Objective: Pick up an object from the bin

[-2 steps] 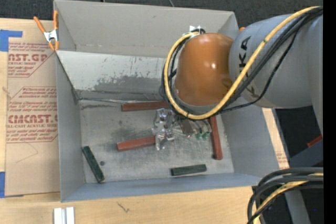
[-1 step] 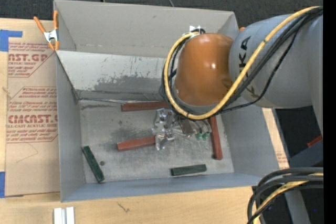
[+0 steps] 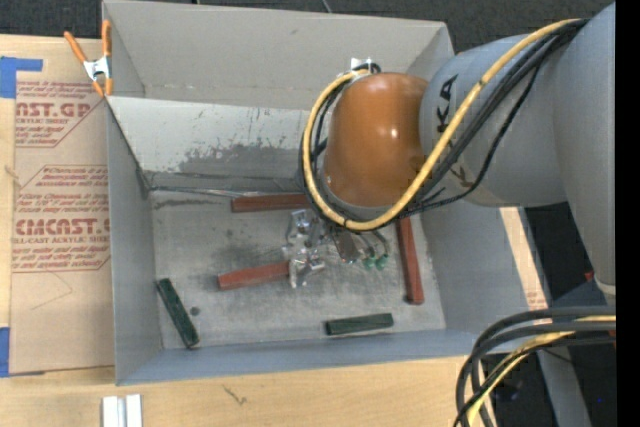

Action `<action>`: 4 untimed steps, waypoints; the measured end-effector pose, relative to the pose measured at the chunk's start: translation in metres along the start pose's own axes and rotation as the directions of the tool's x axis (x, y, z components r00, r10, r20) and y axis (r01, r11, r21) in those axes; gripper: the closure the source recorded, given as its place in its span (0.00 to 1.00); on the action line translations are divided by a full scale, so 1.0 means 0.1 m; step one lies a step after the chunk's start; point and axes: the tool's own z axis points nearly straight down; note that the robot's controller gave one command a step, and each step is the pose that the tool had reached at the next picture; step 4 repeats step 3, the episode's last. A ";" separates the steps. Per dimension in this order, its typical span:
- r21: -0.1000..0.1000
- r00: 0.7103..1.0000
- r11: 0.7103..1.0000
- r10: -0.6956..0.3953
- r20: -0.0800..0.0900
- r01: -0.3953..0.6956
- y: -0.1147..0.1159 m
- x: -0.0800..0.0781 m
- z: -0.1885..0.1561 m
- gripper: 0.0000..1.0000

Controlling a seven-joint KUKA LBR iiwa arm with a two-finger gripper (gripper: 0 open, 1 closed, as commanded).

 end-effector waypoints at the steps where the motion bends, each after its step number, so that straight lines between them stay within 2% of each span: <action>1: 0.000 1.000 1.000 0.009 -0.006 -0.009 -0.07 0.07 0.09 1.00; 2: 0.000 1.000 1.000 0.003 -0.002 -0.003 -0.01 -0.01 -0.01 1.00; 3: 0.000 1.000 1.000 -0.006 -0.001 0.006 -0.22 0.06 -0.82 1.00; 4: 0.000 1.000 1.000 -0.006 -0.001 0.006 -0.22 0.06 -0.82 1.00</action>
Offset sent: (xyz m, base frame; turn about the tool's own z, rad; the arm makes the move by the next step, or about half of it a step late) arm 0.0057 0.0079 0.0084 -0.0028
